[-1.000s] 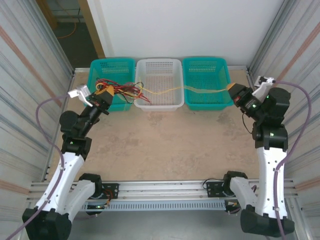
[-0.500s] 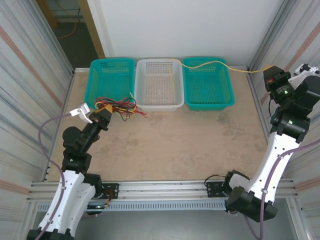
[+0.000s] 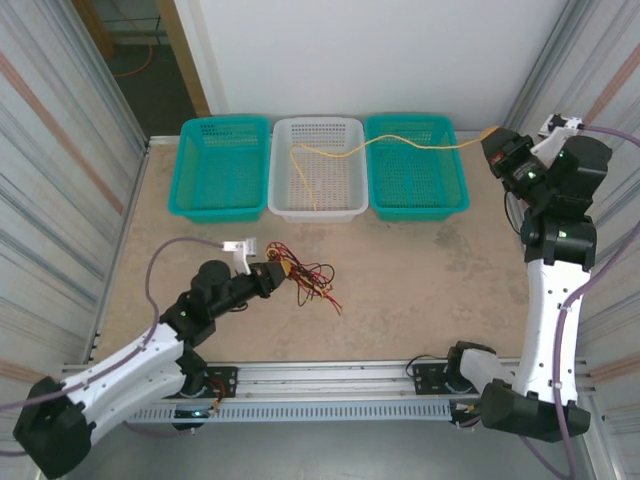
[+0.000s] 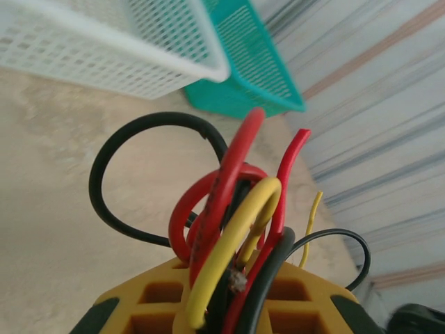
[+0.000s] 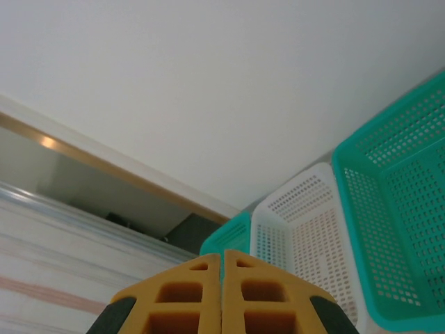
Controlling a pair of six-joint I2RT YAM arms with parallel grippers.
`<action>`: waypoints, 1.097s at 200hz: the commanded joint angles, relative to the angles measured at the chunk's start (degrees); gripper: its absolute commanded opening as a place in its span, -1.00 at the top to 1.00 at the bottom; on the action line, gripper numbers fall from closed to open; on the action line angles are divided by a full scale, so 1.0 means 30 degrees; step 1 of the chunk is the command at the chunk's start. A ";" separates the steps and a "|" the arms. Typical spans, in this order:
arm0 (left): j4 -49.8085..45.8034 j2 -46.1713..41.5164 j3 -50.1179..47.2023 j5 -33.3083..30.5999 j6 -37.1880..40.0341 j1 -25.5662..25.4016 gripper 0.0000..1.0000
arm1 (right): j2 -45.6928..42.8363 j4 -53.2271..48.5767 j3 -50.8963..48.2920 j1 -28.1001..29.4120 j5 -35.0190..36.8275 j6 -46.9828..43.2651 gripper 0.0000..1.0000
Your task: Untangle the cables
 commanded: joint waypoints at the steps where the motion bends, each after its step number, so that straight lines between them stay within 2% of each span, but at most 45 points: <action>1: 0.1287 0.2210 0.0854 -0.1730 -0.0381 -0.0398 1.00 | 0.0074 -0.0422 0.0637 0.1324 0.1709 -0.1369 1.00; 25: 0.0750 0.4745 0.2052 -0.1927 -0.0271 -0.0875 0.96 | 0.0018 -0.0506 0.0593 0.2309 0.2435 -0.1845 1.00; 49: 0.0523 0.6569 0.2871 -0.1339 -0.0495 -0.0963 -0.08 | 0.0022 -0.0608 0.0535 0.2599 0.2595 -0.2095 1.00; 53: 0.0474 0.6682 0.2956 -0.1280 -0.0539 -0.0966 -0.49 | 0.0016 -0.0617 0.0521 0.2622 0.2577 -0.2106 1.00; 56: 0.0440 0.6716 0.3016 -0.1244 -0.0558 -0.0967 -0.72 | 0.0015 -0.0623 0.0520 0.2623 0.2565 -0.2129 1.00; 62: 0.0207 0.6678 0.3153 -0.1194 -0.0456 -0.0967 -0.96 | 0.0005 -0.0623 0.0527 0.2668 0.2568 -0.2159 1.00; 83: -0.1997 0.5841 0.3859 -0.1708 0.0177 -0.0967 -0.97 | 0.0025 -0.0737 0.0585 0.2861 0.2524 -0.2412 1.00; 130: -1.3121 0.2927 0.7590 -0.5829 0.3718 -0.0910 -0.97 | 0.0157 -0.1151 0.0813 0.3493 0.2641 -0.3222 1.00; 159: -1.6818 0.1455 0.9685 -0.6471 0.5520 -0.0500 -0.97 | 0.0459 -0.1008 0.0809 0.4214 0.2730 -0.3498 1.00; 183: -1.8268 0.0776 1.2460 -0.4771 0.6535 0.1006 -0.97 | 0.0813 -0.1033 0.0955 0.5571 0.3477 -0.3907 1.00; 204: -1.8587 0.0916 1.4963 -0.1577 0.6694 0.2465 -0.90 | 0.1198 -0.1034 0.1102 0.6989 0.4343 -0.4207 1.00; 219: -1.8196 0.1419 1.6313 0.0593 0.6712 0.2732 -0.85 | 0.1661 -0.1033 0.1279 0.8098 0.4712 -0.4408 1.00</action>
